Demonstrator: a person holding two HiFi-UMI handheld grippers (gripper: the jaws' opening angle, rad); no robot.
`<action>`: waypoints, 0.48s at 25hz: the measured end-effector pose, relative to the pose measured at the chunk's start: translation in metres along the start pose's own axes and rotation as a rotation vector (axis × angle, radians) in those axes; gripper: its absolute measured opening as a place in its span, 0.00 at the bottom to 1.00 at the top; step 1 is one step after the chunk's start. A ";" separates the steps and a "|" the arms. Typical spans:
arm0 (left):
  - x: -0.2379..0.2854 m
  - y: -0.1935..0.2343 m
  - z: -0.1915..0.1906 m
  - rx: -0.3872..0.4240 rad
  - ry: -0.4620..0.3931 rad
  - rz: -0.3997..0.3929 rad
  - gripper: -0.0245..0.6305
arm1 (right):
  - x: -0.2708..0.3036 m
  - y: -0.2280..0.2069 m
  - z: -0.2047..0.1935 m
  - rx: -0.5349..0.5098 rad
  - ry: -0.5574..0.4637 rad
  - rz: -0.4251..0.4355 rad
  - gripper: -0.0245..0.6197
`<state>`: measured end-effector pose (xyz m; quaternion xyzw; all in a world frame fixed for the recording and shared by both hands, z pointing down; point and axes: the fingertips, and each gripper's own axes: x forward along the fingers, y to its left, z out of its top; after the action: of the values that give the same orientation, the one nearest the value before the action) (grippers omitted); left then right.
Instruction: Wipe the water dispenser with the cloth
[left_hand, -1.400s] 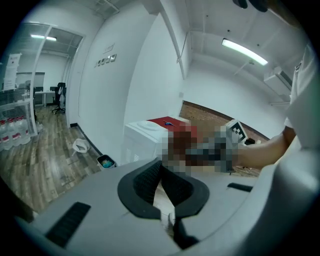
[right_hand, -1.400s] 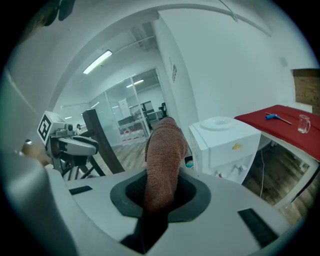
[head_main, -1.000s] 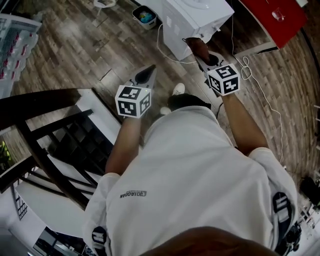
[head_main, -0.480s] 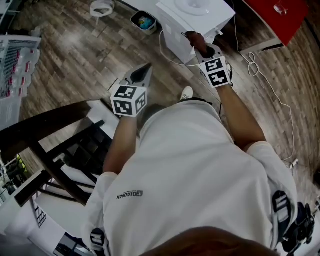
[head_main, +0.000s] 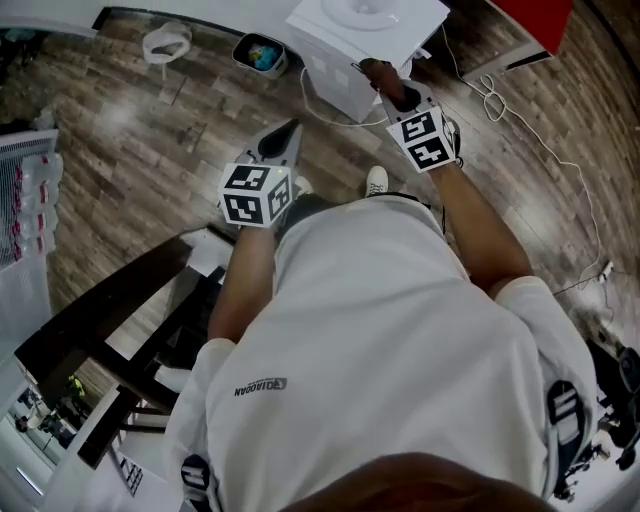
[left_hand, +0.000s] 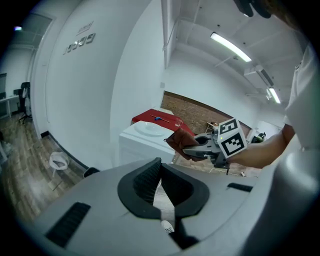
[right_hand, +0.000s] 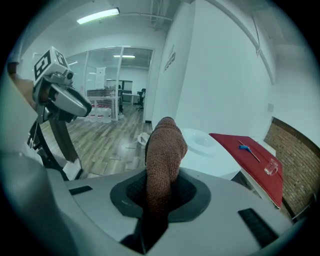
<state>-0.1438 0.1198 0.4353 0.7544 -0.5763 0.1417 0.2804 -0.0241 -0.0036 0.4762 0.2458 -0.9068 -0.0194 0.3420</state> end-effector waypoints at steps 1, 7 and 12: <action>0.000 0.006 0.001 0.010 0.005 -0.021 0.03 | 0.003 0.000 0.002 0.011 0.009 -0.018 0.12; -0.012 0.044 0.002 0.070 0.034 -0.130 0.03 | 0.021 0.012 0.011 -0.074 0.109 -0.151 0.12; -0.014 0.070 -0.003 0.098 0.047 -0.204 0.03 | 0.044 0.012 0.008 -0.131 0.212 -0.268 0.12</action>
<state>-0.2138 0.1204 0.4483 0.8183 -0.4822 0.1582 0.2698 -0.0628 -0.0143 0.4992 0.3425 -0.8216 -0.0978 0.4451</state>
